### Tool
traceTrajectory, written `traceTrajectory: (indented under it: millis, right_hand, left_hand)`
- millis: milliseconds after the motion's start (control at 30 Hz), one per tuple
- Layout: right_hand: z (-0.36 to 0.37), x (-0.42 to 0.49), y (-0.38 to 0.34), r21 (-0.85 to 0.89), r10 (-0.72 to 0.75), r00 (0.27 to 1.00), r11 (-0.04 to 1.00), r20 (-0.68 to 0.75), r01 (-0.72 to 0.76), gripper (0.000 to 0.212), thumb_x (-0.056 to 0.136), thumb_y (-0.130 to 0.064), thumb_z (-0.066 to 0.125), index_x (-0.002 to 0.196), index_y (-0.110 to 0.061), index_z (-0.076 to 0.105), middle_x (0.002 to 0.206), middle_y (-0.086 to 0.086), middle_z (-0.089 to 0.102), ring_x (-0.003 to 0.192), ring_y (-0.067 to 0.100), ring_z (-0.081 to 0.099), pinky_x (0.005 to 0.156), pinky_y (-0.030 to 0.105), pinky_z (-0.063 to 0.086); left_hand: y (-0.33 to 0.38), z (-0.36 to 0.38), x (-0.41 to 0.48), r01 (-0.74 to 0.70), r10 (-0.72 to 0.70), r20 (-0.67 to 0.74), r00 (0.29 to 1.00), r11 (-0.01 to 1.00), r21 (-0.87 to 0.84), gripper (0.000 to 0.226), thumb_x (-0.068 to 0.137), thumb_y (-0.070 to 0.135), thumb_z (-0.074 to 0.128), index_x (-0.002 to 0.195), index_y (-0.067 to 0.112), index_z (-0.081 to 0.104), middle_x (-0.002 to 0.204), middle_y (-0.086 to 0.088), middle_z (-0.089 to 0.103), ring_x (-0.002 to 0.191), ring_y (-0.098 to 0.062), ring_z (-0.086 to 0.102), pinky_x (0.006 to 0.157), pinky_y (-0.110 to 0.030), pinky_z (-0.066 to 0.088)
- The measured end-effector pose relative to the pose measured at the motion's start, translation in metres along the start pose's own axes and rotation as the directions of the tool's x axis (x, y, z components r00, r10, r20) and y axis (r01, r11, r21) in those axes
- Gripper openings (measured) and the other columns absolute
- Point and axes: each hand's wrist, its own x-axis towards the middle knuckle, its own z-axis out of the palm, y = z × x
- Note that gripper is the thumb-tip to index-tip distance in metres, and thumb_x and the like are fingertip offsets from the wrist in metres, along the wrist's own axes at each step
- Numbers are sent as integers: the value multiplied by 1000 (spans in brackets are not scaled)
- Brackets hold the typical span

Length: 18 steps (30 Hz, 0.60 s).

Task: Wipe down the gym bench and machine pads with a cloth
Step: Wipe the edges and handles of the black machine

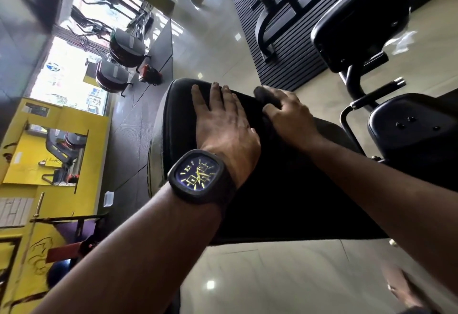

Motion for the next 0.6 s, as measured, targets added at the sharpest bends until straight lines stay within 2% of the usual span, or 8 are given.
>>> traceTrajectory:
  millis: [67, 167, 233, 300, 367, 467, 533, 600]
  right_hand:
    - [5, -17, -1, -32, 41, 999, 999, 3, -41, 58, 91, -47, 48, 149, -44, 44, 157, -1, 38, 136, 35, 42, 111, 42, 32]
    - [9, -39, -19, -30, -135, 990, 991, -29, 134, 55, 90, -46, 47, 146, -49, 46, 159, -11, 34, 133, 29, 42, 112, 41, 35]
    - [5, -21, -26, 16, -210, 978, 978, -2, 210, 52, 94, -39, 52, 145, -47, 48, 157, -10, 39, 134, 25, 44, 114, 43, 35]
    - [0, 7, -23, -19, -181, 982, 983, 58, 182, 52, 94, -41, 53, 145, -47, 47, 155, -6, 44, 135, 24, 47, 114, 45, 36]
    - [-5, 25, -10, -89, -65, 994, 993, 91, 73, 50, 97, -41, 50, 146, -44, 47, 152, 2, 47, 133, 28, 49, 112, 44, 37]
    - [-7, 15, 9, -88, 86, 994, 993, 72, -79, 50, 99, -38, 48, 149, -39, 45, 150, 9, 46, 131, 34, 48, 112, 41, 34]
    - [-4, -7, 8, -56, 67, 996, 996, 56, -64, 55, 93, -42, 52, 148, -41, 46, 151, 5, 46, 132, 34, 48, 113, 41, 36]
    - [0, -28, 1, -3, -33, 999, 999, 26, 33, 62, 83, -48, 51, 145, -45, 49, 151, -4, 47, 132, 31, 49, 112, 43, 39]
  left_hand:
    - [1, 1, 0, 0, 0, -4, 1000, 1000, 4, 71, 107, 46, 14, 160, 4, -5, 168, -19, -11, 155, -38, -13, 117, -66, -13]
    - [1, 1, 2, -20, 21, -7, 1000, 1000, 7, 69, 106, 40, 14, 160, 2, -5, 168, -20, -10, 154, -40, -14, 118, -64, -13]
    - [1, 0, 3, -24, 24, -11, 1000, 1000, -10, 67, 106, 38, 15, 160, 3, -3, 169, -19, -9, 155, -39, -14, 118, -63, -13]
    - [1, 0, 2, -17, 17, -15, 1000, 1000, -23, 69, 106, 40, 16, 160, 3, -2, 169, -18, -8, 155, -38, -13, 118, -63, -13]
    - [1, 1, 3, -18, 17, -10, 1000, 1000, -13, 70, 106, 44, 16, 161, 4, -3, 169, -19, -8, 155, -38, -13, 118, -64, -12]
    - [2, 1, 4, -20, 20, -4, 1000, 1000, -9, 73, 105, 47, 16, 161, 4, -3, 169, -19, -9, 155, -39, -14, 119, -66, -11]
    - [3, 2, 6, -20, 20, -1, 1000, 1000, -12, 74, 105, 48, 17, 161, 4, -3, 169, -19, -9, 155, -39, -14, 118, -67, -11]
    - [3, 2, 7, -25, 25, 2, 1000, 1000, -15, 74, 105, 48, 17, 161, 4, -3, 169, -19, -9, 155, -39, -14, 117, -67, -12]
